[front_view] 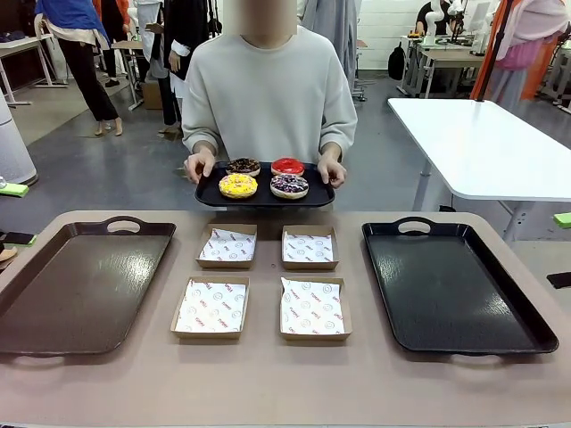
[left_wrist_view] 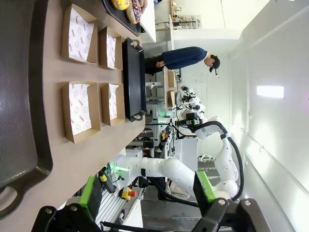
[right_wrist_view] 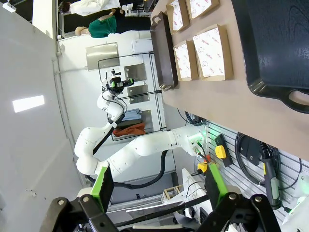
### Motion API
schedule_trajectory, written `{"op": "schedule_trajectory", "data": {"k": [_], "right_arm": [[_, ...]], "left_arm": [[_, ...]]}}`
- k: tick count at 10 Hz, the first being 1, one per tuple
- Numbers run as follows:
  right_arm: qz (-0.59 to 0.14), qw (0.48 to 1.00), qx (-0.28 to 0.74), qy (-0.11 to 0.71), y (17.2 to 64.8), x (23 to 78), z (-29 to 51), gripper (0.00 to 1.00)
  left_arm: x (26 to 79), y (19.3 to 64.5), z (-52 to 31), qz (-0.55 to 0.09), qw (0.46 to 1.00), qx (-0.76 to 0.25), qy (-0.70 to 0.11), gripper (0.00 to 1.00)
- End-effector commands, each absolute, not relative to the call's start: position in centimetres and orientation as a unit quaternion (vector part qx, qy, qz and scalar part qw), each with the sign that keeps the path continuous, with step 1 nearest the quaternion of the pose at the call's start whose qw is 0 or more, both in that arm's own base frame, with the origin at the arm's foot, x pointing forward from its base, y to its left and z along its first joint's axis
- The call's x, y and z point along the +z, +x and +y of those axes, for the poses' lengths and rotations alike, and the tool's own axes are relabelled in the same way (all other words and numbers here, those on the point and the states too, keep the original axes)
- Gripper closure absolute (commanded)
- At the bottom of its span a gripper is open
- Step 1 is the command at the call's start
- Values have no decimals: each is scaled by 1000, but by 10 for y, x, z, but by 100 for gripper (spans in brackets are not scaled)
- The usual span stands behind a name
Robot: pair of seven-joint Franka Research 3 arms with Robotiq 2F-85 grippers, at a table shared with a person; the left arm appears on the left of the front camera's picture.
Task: Individually package the donuts and arrange them on the tray.
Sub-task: Pick up one Paper togo box.
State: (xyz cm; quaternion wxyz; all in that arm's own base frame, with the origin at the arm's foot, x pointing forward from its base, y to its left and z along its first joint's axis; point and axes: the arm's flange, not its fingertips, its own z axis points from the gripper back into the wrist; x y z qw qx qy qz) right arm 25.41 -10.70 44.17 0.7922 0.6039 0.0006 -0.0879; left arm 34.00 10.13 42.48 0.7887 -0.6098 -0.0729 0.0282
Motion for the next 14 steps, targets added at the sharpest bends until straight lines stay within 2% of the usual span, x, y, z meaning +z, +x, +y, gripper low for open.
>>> {"op": "schedule_trajectory", "data": {"k": [1, 11, 14], "right_arm": [[2, 792, -89, 604, 254, 441, -107, 0], [2, 792, -89, 604, 254, 441, -107, 0], [2, 792, -89, 604, 254, 441, -107, 0]], "left_arm": [[426, 341, 104, -76, 789, 30, -609, 0], [425, 340, 101, -73, 789, 28, -610, 0], [470, 368, 66, -83, 874, -10, -478, 0]]}}
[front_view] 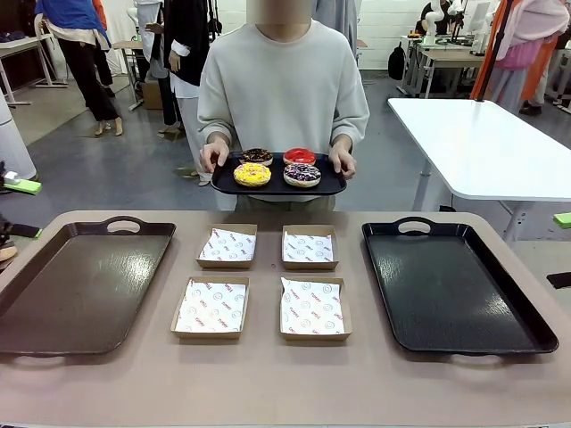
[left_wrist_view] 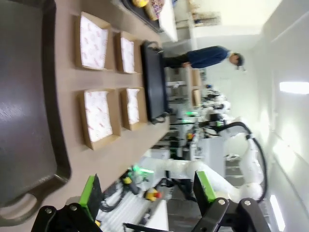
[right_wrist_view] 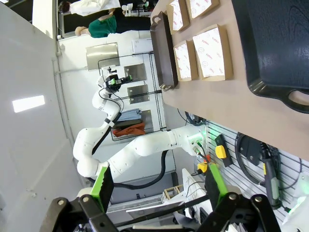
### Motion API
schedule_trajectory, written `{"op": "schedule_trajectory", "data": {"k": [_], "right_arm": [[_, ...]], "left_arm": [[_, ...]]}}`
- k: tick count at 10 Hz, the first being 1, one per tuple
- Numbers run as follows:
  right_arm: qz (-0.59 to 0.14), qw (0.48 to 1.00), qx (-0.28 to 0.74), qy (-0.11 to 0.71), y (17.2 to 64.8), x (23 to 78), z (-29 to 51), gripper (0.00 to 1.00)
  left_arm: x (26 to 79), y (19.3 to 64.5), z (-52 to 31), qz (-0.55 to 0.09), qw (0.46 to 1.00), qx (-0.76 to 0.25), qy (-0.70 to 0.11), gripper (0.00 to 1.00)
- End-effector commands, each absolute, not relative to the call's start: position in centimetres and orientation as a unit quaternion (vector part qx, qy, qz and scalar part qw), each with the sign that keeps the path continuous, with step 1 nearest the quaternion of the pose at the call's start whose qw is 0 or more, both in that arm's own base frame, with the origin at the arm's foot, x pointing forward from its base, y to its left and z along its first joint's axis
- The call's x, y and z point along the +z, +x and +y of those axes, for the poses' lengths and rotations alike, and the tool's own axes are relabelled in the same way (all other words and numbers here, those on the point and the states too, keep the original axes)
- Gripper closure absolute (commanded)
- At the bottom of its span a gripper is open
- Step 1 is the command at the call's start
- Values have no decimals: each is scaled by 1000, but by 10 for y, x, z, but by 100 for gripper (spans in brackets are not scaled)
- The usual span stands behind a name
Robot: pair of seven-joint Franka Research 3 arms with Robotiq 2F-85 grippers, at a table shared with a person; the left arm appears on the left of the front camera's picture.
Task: Individually package the donuts and arrange them on the tray.
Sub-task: Pick up one Paper togo box.
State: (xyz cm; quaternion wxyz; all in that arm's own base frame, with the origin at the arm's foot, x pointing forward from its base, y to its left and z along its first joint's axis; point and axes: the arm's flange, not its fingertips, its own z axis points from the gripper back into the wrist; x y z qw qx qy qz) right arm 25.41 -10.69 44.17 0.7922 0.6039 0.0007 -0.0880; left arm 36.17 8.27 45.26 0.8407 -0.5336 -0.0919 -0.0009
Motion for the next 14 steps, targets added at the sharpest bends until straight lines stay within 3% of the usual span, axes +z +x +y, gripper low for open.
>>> {"op": "schedule_trajectory", "data": {"k": [1, 4, 7, 14], "right_arm": [[2, 792, -89, 604, 254, 441, -107, 0], [2, 792, -89, 604, 254, 441, -107, 0], [2, 792, -89, 604, 254, 441, -107, 0], [2, 792, -89, 604, 254, 441, -107, 0]], "left_arm": [[489, 373, 47, -81, 898, -31, -431, 0], [528, 381, -37, -42, 955, -81, -284, 0], [508, 391, -120, -28, 985, -79, -152, 0], [402, 409, -207, -31, 996, -64, -60, 0]]}}
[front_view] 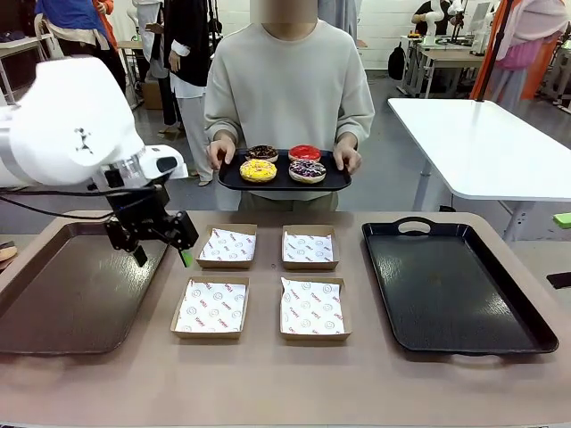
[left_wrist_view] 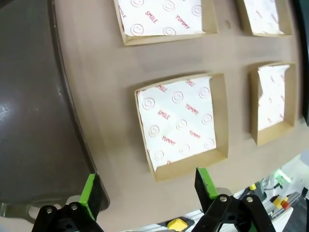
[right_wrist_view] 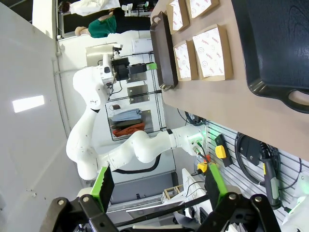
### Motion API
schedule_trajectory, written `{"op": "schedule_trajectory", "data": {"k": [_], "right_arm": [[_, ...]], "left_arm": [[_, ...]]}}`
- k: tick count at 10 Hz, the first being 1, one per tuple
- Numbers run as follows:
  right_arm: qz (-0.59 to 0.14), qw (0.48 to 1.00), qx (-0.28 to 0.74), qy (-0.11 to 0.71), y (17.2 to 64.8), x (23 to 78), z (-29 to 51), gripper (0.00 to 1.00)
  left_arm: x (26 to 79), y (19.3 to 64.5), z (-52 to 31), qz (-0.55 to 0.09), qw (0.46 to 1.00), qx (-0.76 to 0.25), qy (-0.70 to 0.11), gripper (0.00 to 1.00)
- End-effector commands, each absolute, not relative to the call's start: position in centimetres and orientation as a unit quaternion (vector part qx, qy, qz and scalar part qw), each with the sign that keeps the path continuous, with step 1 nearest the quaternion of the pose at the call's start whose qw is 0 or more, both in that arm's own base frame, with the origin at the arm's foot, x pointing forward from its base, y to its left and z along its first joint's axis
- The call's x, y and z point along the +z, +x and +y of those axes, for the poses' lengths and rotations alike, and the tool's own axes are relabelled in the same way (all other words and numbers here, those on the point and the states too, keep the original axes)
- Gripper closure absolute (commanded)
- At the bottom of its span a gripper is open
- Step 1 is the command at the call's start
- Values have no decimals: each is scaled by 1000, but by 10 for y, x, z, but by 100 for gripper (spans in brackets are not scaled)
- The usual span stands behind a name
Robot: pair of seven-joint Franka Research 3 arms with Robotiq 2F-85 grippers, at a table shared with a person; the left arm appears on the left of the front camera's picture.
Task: Individually package the donuts and arrange them on the tray.
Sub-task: Pick up one Paper togo box.
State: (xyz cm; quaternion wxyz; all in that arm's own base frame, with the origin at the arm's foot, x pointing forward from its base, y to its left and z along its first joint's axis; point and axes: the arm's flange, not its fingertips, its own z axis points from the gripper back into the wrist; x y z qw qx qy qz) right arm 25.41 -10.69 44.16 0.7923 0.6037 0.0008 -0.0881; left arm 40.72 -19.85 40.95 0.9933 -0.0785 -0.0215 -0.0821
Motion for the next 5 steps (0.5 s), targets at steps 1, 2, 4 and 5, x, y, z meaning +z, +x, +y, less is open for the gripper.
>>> {"op": "schedule_trajectory", "data": {"k": [1, 2, 4, 5], "right_arm": [[2, 792, -89, 604, 254, 441, -107, 0], [2, 792, -89, 604, 254, 441, -107, 0], [2, 792, -89, 604, 254, 441, -107, 0], [2, 792, -89, 604, 254, 441, -107, 0]], "left_arm": [[390, 409, -213, -35, 997, -55, -50, 0], [379, 410, -218, -36, 997, -51, -43, 0], [358, 413, -222, -27, 998, -46, -29, 0], [349, 413, -223, -28, 998, -44, -22, 0]]}}
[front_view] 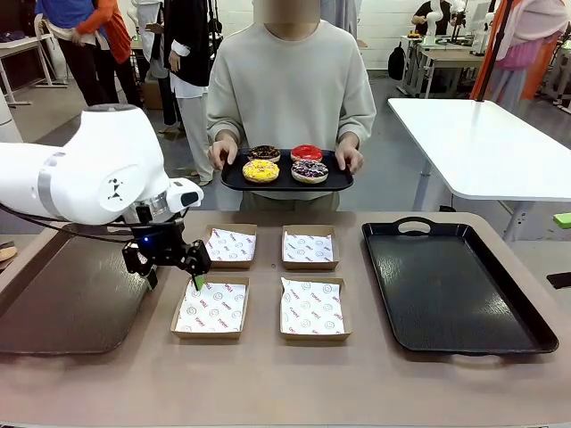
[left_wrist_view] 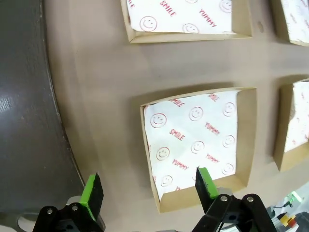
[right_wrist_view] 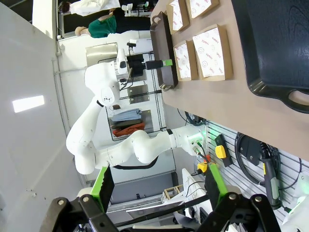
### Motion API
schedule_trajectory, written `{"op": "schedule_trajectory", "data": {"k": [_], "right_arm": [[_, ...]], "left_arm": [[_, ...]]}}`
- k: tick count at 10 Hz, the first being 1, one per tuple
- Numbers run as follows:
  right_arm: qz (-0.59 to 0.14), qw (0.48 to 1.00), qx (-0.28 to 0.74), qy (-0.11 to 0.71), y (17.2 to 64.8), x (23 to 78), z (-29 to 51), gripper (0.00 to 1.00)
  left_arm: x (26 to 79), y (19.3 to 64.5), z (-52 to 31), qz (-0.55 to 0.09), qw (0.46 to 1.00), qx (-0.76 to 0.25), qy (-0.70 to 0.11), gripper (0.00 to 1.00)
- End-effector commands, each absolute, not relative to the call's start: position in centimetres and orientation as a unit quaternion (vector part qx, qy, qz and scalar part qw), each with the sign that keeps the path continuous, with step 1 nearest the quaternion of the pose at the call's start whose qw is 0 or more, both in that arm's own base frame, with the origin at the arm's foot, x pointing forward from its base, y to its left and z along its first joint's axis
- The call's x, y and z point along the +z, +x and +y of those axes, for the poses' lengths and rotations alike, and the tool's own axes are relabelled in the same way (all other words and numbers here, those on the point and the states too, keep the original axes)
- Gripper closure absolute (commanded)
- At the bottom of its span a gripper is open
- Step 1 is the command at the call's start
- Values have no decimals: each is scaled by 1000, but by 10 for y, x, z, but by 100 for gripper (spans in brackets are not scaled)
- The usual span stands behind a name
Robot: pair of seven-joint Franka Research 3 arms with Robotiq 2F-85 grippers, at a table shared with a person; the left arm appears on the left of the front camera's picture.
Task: Individually package the donuts and arrange them on the tray.
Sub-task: Pick up one Paper togo box.
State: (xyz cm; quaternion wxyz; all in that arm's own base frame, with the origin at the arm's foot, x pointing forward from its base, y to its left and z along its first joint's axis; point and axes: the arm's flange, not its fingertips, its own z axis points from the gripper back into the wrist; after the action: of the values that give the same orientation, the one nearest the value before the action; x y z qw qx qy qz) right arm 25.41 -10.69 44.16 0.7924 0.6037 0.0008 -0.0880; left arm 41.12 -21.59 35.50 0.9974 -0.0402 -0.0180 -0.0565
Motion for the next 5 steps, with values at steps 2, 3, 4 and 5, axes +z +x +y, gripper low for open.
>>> {"op": "schedule_trajectory", "data": {"k": [2, 3, 4, 5], "right_arm": [[2, 792, -89, 604, 254, 441, -107, 0], [2, 792, -89, 604, 254, 441, -107, 0], [2, 792, -89, 604, 254, 441, -107, 0], [2, 792, -89, 604, 254, 441, -107, 0]], "left_arm": [[334, 414, -224, -25, 999, -37, -18, 0], [330, 412, -226, -22, 999, -34, -18, 0], [327, 410, -227, -26, 999, -29, -17, 0], [332, 409, -226, -27, 999, -21, -31, 0]]}}
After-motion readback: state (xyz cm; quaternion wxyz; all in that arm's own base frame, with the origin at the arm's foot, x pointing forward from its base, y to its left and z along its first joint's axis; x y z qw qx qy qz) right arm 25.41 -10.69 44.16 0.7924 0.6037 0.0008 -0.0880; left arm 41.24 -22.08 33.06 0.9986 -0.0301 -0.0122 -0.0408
